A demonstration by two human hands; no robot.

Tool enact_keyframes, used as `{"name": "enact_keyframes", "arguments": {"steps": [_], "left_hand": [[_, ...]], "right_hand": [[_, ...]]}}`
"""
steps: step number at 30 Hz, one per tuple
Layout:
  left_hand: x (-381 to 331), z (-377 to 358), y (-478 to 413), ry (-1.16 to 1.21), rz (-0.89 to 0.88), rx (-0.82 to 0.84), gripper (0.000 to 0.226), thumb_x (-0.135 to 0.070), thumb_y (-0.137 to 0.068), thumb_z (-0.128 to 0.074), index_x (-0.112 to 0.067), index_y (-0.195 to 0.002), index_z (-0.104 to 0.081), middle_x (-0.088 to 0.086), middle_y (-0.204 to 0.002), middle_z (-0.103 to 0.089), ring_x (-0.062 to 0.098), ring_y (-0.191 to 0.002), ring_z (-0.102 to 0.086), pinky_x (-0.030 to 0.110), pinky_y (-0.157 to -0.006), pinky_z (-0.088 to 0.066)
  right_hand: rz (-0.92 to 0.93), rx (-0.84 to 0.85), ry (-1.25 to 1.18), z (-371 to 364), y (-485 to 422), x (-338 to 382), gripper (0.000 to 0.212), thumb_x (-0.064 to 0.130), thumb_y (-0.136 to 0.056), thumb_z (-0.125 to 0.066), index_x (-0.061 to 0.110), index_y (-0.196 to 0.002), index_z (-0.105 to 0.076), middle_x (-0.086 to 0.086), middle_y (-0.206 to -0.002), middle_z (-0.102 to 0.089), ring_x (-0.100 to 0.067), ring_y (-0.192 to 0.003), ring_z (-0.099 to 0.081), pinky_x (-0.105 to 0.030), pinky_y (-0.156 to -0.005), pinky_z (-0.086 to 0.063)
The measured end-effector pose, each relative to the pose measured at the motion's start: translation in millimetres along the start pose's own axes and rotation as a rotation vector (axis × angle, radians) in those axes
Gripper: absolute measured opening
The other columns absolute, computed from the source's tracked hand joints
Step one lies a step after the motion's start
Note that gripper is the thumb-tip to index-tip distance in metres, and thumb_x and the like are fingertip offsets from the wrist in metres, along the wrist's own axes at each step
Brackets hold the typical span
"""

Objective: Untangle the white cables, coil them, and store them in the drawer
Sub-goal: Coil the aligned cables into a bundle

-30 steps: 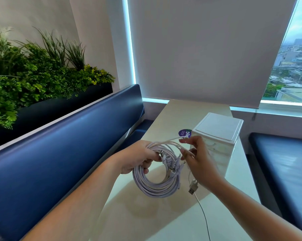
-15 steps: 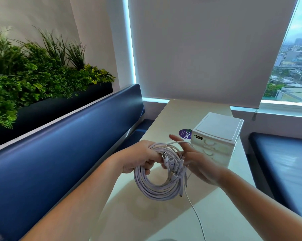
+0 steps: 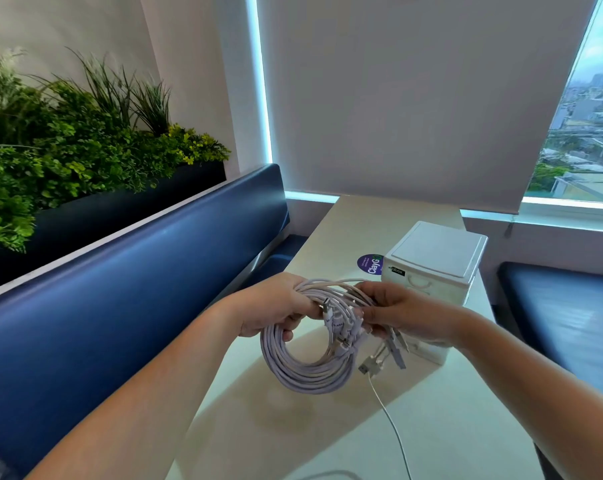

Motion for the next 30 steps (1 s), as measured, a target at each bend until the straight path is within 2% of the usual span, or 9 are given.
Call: {"name": "enact_keyframes", "arguments": {"steps": [4,6,8,10,13,18,21,27,30], "left_hand": [[2.6,3.5,-2.8,-0.012,0.004,-0.061,0.030,-0.001,-0.090,-0.060,0.013,-0.115,-0.052,0.001,-0.055,-0.032,0.012,-0.043,-0.028,0.024,-0.043,-0.037],[6.1,4.0,-4.6,0.010,0.012,-0.074,0.030,-0.002,-0.091,-0.059,0.012,-0.118,-0.053,0.000,-0.054,-0.032,0.011,-0.043,-0.029,0.024,-0.043,-0.037],[9.1,2.2,-4.7,0.038,0.022,-0.071,0.019,-0.003,-0.092,-0.057,0.007,-0.108,-0.059,-0.001,-0.054,-0.032,0.011,-0.043,-0.029,0.025,-0.043,-0.037],[10.5,-2.7,-4.8,0.056,0.023,-0.065,0.005,-0.003,-0.093,-0.057,-0.006,-0.091,-0.062,-0.001,-0.054,-0.032,0.011,-0.043,-0.028,0.025,-0.044,-0.036],[14.9,-8.3,-8.3,0.101,0.030,-0.076,0.006,-0.006,-0.093,-0.059,-0.009,-0.089,-0.055,-0.001,-0.056,-0.031,0.011,-0.044,-0.027,0.025,-0.044,-0.035],[19.9,-10.5,-11.5,0.194,0.041,-0.094,0.013,-0.008,-0.093,-0.060,-0.010,-0.091,-0.047,-0.001,-0.058,-0.025,0.011,-0.045,-0.022,0.023,-0.043,-0.033],[20.1,-11.3,-11.3,0.236,0.039,-0.104,0.014,-0.007,-0.094,-0.058,-0.010,-0.088,-0.045,-0.002,-0.058,-0.024,0.011,-0.044,-0.021,0.023,-0.043,-0.034],[23.6,-22.9,-7.2,0.290,0.052,-0.072,0.023,-0.007,-0.095,-0.057,-0.015,-0.078,-0.043,-0.003,-0.057,-0.022,0.009,-0.043,-0.020,0.022,-0.042,-0.034],[23.7,-29.6,-7.4,0.305,0.053,-0.063,0.026,-0.007,-0.095,-0.058,-0.016,-0.074,-0.045,-0.002,-0.056,-0.023,0.009,-0.042,-0.020,0.022,-0.042,-0.035]], "right_hand": [[-0.101,-0.051,0.383,9.3,2.2,-9.1,0.021,0.027,-0.098,-0.048,0.011,-0.085,-0.052,0.003,-0.068,-0.056,-0.010,-0.065,-0.055,-0.030,-0.071,-0.044],[-0.145,-0.029,0.504,12.2,5.5,-16.1,0.023,0.031,-0.098,-0.047,0.015,-0.084,-0.053,-0.003,-0.074,-0.062,-0.012,-0.070,-0.054,-0.033,-0.076,-0.043],[-0.203,0.002,0.603,14.1,8.8,-24.2,0.025,0.036,-0.098,-0.046,0.016,-0.089,-0.057,-0.011,-0.086,-0.067,-0.015,-0.077,-0.056,-0.034,-0.080,-0.044],[-0.247,0.032,0.695,14.0,10.5,-30.1,0.025,0.037,-0.097,-0.047,0.016,-0.096,-0.060,-0.005,-0.094,-0.064,-0.016,-0.086,-0.056,-0.035,-0.085,-0.044],[-0.244,0.044,0.787,13.1,9.8,-31.2,0.023,0.037,-0.094,-0.054,0.018,-0.103,-0.063,0.005,-0.098,-0.057,-0.011,-0.089,-0.052,-0.032,-0.086,-0.042],[-0.301,0.002,0.389,11.6,14.8,-41.7,0.011,0.019,-0.090,-0.063,0.009,-0.094,-0.067,0.000,-0.076,-0.066,-0.015,-0.065,-0.062,-0.024,-0.066,-0.051],[-0.254,-0.083,0.146,8.9,12.3,-44.3,0.009,0.007,-0.087,-0.065,0.001,-0.093,-0.069,-0.011,-0.080,-0.067,-0.016,-0.067,-0.064,-0.022,-0.066,-0.053],[-0.147,-0.338,-0.129,21.9,6.7,-45.9,0.011,-0.002,-0.082,-0.068,0.007,-0.079,-0.074,-0.014,-0.078,-0.067,-0.021,-0.073,-0.065,-0.028,-0.072,-0.056],[-0.100,-0.382,-0.306,20.7,5.3,-41.9,0.010,-0.004,-0.084,-0.064,0.001,-0.084,-0.072,-0.014,-0.080,-0.070,-0.020,-0.073,-0.067,-0.025,-0.068,-0.056]]}}
Point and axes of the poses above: each hand's wrist, its own y-axis away from the middle knuckle, its own z-axis out of the back of the hand, x = y × z, the point moved 9 cm from there along -y, towards the middle knuckle
